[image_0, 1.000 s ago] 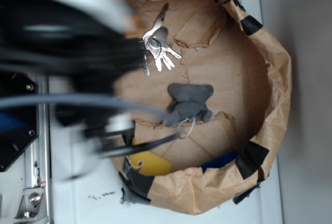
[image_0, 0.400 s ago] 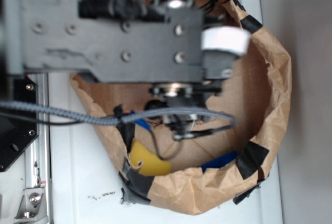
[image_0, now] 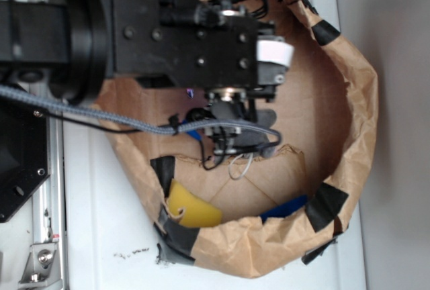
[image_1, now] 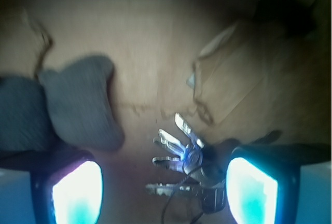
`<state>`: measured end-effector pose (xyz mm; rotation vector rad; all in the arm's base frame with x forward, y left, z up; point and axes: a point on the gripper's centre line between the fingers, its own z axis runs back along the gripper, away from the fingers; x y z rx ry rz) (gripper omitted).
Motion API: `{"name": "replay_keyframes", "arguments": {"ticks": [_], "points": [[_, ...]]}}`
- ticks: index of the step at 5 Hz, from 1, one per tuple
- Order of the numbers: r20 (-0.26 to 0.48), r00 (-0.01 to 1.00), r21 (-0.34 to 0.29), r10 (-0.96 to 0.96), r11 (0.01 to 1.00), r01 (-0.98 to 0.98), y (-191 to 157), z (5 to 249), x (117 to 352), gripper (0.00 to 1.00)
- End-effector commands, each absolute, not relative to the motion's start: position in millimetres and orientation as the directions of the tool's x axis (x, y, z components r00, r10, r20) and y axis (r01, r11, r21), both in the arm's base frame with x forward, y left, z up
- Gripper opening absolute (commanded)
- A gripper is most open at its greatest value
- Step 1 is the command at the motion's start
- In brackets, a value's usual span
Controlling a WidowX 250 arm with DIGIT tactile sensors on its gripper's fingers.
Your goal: Grab the silver keys.
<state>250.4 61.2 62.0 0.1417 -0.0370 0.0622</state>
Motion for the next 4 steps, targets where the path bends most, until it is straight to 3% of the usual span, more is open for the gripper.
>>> {"name": "replay_keyframes", "arguments": {"ticks": [1,3,4], "points": [[-0.058,0.997,0.044,-0.051,0.998,0.054,68.0,37.0,227.4,1.00],[-0.102,0.995,0.071,-0.019,0.997,0.026,71.3,1.9,232.6,1.00],[-0.086,0.996,0.050,-0.003,0.999,0.008,72.3,1.9,229.5,0.00]]}}
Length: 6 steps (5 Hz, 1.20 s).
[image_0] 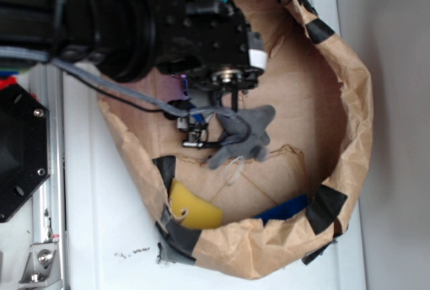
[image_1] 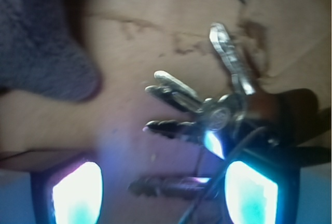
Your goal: Grab the silver keys.
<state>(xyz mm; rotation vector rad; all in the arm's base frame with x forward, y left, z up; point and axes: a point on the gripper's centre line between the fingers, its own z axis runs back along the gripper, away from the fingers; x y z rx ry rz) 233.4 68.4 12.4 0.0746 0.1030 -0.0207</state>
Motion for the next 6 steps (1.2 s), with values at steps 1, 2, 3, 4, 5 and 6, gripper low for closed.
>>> {"name": "replay_keyframes", "arguments": {"ticks": [1,2,3,4,5,6], "points": [[-0.077,0.997,0.042,-0.007,0.999,0.011,72.8,2.1,222.8,0.00],[-0.073,0.997,0.038,-0.011,0.999,0.014,73.8,5.6,223.5,0.00],[-0.064,0.998,0.035,-0.015,0.999,0.018,73.1,7.6,218.1,0.00],[-0.047,0.999,0.034,-0.003,0.999,0.005,74.8,13.3,215.3,0.00],[-0.013,0.999,0.028,0.033,0.999,-0.033,78.8,33.3,217.1,0.00],[-0.002,0.990,-0.003,0.143,0.990,-0.143,73.4,83.0,231.1,0.00]]}}
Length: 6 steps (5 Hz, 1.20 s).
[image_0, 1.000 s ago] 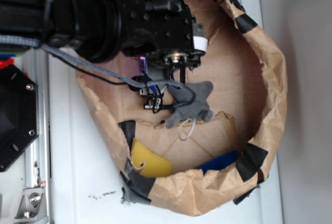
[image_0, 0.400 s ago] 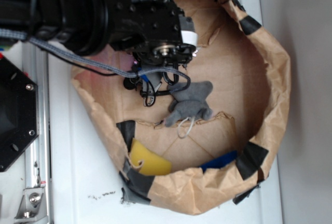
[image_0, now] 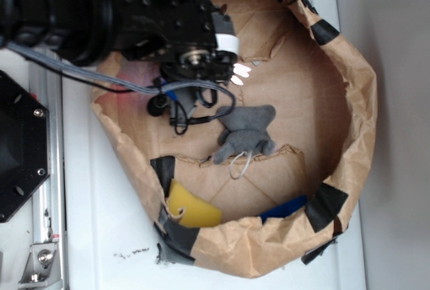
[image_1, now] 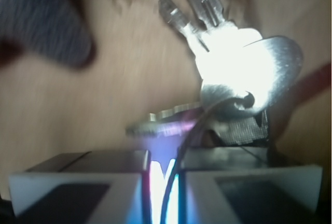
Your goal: Grab the silver keys.
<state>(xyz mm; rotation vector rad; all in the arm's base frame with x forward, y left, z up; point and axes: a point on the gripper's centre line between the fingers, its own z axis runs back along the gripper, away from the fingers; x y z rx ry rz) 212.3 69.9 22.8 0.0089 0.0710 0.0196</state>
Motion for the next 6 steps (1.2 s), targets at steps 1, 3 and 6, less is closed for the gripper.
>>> {"name": "replay_keyframes", "arguments": {"ticks": [1,3,6], "points": [[0.043,0.987,-0.203,0.153,0.969,-0.141,60.4,132.4,239.8,0.00],[0.178,0.975,-0.157,0.131,0.982,-0.103,47.2,185.1,247.4,0.00],[0.248,0.956,-0.147,0.155,0.982,-0.121,45.3,174.1,265.2,0.00]]}}
